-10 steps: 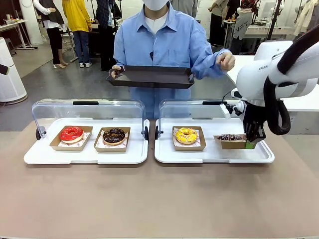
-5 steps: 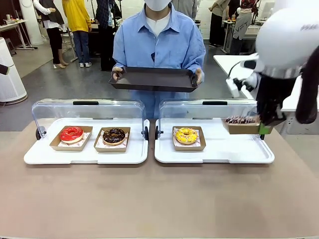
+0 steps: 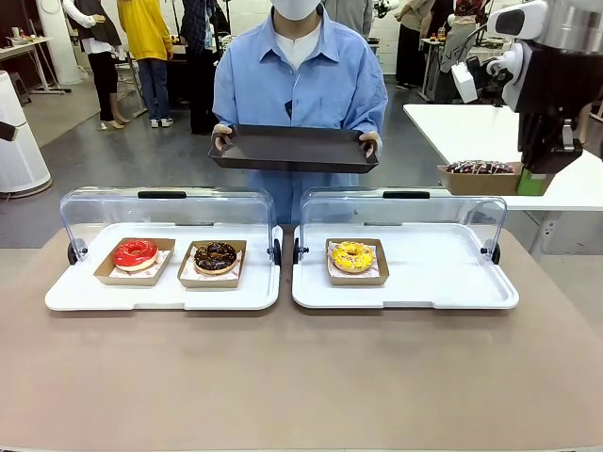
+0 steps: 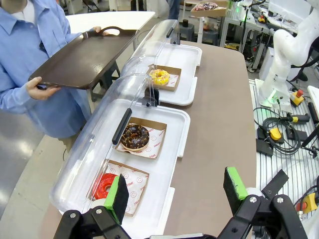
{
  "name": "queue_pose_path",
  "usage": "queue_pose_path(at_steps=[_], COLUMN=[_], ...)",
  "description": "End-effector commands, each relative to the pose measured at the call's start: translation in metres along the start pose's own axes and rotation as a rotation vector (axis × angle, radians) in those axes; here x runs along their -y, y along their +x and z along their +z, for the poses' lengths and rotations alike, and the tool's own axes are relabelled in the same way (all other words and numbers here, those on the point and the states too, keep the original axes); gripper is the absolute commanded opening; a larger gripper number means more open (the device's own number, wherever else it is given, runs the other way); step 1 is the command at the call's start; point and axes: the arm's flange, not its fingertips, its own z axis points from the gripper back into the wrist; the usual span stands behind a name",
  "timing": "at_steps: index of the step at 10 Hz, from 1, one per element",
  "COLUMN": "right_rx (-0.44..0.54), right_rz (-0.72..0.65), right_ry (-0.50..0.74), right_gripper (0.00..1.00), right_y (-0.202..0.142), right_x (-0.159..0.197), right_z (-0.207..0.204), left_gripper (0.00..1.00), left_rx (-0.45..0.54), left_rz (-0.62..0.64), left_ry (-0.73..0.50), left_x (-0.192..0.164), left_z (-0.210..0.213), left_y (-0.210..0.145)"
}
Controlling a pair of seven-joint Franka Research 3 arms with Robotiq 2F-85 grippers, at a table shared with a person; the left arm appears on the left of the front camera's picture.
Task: Provide the desired donut to the person.
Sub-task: Pick up and lift the Paper togo box containing the Donut pointed at by the person.
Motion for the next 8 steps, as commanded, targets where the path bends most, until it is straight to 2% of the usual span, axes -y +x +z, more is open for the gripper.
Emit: queue_pose_path(at_steps=[1,2,3,8], right_rx=[0.004,0.026,0.004,0.004], right_rz=[0.01,0.038,-0.005,-0.005], right_ry=[0.026,0.036,0.017,0.017], right_gripper=[0.0,0.0,0.0,0.0], right_y=[0.001,0.0,-0.001,-0.001], right_x=[0.03,0.039,0.014,0.014], right_z=[-0.012,-0.02,-0.007,-0.007], left_gripper=[1.0,1.0,1.0,1.0], left_rx=[0.004,0.004,0.004,0.004], left_rz=[-0.002,-0.002,-0.002,-0.002], left_ry=[0.0,0.0,0.0,0.0], left_x=[0.001,0.001,0.001,0.001], left_z=[0.001,0.001,0.001,0.001], left_y=[0.001,0.001,0.001,0.001])
